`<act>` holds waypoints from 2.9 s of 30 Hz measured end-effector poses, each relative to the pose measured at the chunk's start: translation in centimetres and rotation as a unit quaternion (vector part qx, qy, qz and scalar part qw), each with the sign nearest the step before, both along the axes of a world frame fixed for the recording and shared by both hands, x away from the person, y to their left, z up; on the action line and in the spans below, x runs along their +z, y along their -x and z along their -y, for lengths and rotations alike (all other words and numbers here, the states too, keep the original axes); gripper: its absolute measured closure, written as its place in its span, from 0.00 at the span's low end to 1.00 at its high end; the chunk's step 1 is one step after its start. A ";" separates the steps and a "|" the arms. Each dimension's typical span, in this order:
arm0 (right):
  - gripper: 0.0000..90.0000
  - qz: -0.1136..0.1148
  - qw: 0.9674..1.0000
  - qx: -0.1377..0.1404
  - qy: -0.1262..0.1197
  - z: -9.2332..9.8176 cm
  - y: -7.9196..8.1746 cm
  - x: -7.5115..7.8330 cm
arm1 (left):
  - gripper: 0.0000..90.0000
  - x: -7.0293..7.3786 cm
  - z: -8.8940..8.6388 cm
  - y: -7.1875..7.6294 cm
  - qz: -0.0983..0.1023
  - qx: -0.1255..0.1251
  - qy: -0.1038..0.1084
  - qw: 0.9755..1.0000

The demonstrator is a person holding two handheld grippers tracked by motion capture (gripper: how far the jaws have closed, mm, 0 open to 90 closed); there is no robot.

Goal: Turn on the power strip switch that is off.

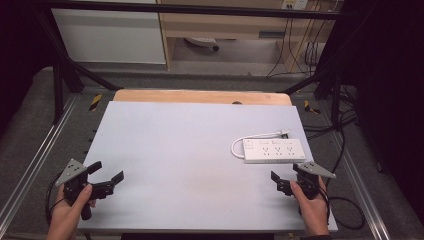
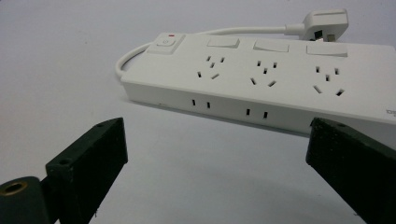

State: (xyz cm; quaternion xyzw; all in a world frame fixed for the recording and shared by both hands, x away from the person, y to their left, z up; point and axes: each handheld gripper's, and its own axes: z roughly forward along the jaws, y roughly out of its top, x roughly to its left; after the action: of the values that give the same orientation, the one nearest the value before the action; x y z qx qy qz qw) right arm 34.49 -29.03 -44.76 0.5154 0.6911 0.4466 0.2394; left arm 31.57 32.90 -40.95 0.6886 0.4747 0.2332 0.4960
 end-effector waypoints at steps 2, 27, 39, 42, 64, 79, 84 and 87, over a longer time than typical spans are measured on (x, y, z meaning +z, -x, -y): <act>0.06 0.001 1.000 -0.001 -0.001 0.0 0.0 0.0 | 0.06 0.0 0.0 0.0 -0.001 0.001 0.000 1.000; 0.05 0.010 1.000 -0.011 -0.001 0.0 0.3 1.0 | 0.06 0.1 0.1 0.0 0.008 -0.006 0.003 1.000; 0.04 0.013 1.000 -0.017 -0.014 0.1 0.8 2.1 | 0.06 0.0 0.2 0.0 0.008 -0.010 0.000 1.000; 0.04 0.018 0.999 -0.019 -0.021 0.1 0.8 2.5 | 0.06 0.0 0.2 0.0 0.006 -0.009 -0.001 1.000; 0.05 0.029 0.999 -0.018 -0.008 -1.0 0.1 5.2 | 0.06 -0.2 0.3 -0.1 0.000 -0.008 -0.010 1.000; 0.05 0.033 0.999 -0.009 0.008 -1.9 -2.1 7.3 | 0.06 -0.3 0.3 0.0 -0.002 -0.005 -0.017 1.000; 0.06 0.036 0.999 -0.008 0.008 -2.1 -2.7 7.9 | 0.06 -0.3 0.3 -0.1 -0.001 -0.005 -0.020 1.000; 0.06 0.033 0.999 -0.009 0.006 -2.1 -2.9 8.1 | 0.06 -0.3 0.4 -0.1 -0.002 -0.004 -0.024 1.000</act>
State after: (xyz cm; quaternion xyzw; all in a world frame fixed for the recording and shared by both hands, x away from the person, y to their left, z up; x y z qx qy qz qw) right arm 37.43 -26.94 -36.67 0.5048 0.6809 0.4569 0.2697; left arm 31.66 32.52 -41.28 0.7026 0.4671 0.2412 0.4796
